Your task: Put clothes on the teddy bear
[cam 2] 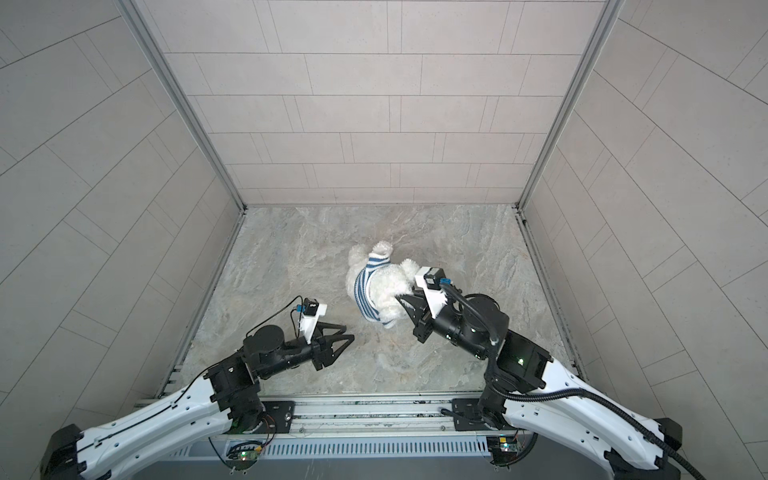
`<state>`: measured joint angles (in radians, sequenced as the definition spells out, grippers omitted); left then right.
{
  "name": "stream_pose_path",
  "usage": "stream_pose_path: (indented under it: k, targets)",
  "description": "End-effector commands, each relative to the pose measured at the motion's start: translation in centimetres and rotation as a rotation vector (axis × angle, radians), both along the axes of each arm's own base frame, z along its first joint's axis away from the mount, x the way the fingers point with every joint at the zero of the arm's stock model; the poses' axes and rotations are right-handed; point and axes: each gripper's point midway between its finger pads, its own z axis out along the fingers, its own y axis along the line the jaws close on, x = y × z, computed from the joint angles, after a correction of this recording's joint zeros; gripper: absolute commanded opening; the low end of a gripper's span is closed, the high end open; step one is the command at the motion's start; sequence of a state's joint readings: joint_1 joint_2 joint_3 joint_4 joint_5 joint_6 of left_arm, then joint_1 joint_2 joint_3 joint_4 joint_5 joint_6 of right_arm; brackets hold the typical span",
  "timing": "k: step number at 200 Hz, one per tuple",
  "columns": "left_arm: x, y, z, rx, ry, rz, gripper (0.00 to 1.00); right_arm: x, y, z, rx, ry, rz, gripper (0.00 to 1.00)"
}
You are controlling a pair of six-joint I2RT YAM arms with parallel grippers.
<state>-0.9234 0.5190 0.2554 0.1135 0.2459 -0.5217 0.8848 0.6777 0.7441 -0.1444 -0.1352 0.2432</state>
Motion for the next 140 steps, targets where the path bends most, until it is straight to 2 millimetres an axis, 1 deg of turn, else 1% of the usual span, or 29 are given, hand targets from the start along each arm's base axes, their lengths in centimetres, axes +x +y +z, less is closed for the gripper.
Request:
stream_pose_path:
  k: [1, 23, 52, 75, 92, 104, 124, 140]
  targets:
    - [-0.2, 1.5, -0.4, 0.065, 0.012, 0.035, 0.56, -1.6, 1.8, -1.2, -0.09, -0.07, 0.179, 0.0]
    - [0.1, 2.4, 0.4, 0.075, 0.001, 0.079, 0.57, -1.8, 2.7, -1.9, -0.154, -0.163, 0.247, 0.0]
    - [1.1, 3.3, 2.3, 0.133, -0.029, 0.141, 0.58, -2.5, 3.9, -3.6, -0.245, -0.25, 0.359, 0.0]
    - [1.9, 3.4, 4.4, 0.122, -0.027, 0.153, 0.58, -3.7, 4.3, -5.2, -0.311, -0.341, 0.462, 0.0]
    - [2.1, 3.1, 6.1, 0.061, -0.02, 0.134, 0.6, -3.5, 4.4, -5.7, -0.325, -0.388, 0.462, 0.0]
    - [2.2, 2.9, 6.7, 0.046, -0.024, 0.118, 0.62, -3.5, 4.6, -6.5, -0.36, -0.414, 0.47, 0.0]
    - [2.8, 2.9, 6.1, 0.118, -0.017, 0.131, 0.63, -3.9, 5.2, -7.8, -0.447, -0.481, 0.481, 0.0]
    - [3.6, 3.3, 4.8, 0.181, 0.011, 0.175, 0.67, -4.3, 5.5, -8.9, -0.501, -0.494, 0.509, 0.0]
